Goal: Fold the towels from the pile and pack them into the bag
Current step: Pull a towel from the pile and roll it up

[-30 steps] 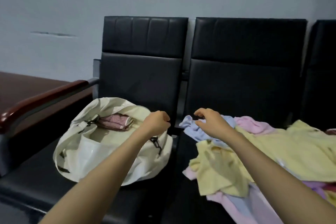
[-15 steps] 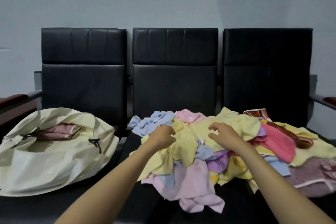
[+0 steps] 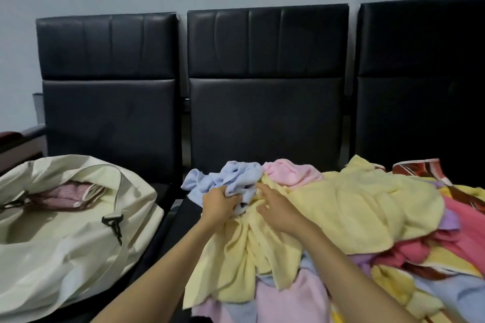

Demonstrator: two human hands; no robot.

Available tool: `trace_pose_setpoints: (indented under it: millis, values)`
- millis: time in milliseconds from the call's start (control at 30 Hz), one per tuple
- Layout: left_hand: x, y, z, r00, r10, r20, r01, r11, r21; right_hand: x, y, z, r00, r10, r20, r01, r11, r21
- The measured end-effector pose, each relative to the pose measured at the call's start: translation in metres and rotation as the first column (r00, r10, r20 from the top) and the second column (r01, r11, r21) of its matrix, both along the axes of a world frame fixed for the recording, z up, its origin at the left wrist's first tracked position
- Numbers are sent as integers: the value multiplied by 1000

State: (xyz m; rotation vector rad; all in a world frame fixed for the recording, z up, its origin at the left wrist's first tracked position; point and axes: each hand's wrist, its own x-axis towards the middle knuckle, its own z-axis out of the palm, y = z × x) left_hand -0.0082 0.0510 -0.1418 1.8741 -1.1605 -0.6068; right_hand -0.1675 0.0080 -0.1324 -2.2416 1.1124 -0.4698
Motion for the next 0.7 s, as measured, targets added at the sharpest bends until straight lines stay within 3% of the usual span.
trace_pose_setpoints:
  millis: [67,133,233,400,467,700]
  values:
    - [-5,9,4,991,-130,-1,130,986,-105,8,3,-5,997,-33,64,35,999,-38]
    - [-15,24,13,956,-293,-27,288,951,-112,7,9,-8,986,-58,160,68,996,-62]
    - [-25,46,34,914,-403,-51,396,911,-114,-8,19,-1,988,-70,139,80,995,-64]
    - [-22,66,71,929,-365,58,365,882,-298,-30,46,50,992,33,126,-20,995,-103]
    - [-24,73,93,930,-354,98,365,864,-347,-36,52,77,990,-8,141,26,991,-131]
    - [-16,85,169,967,-252,28,242,883,-401,-53,69,163,938,-68,340,136,974,-179]
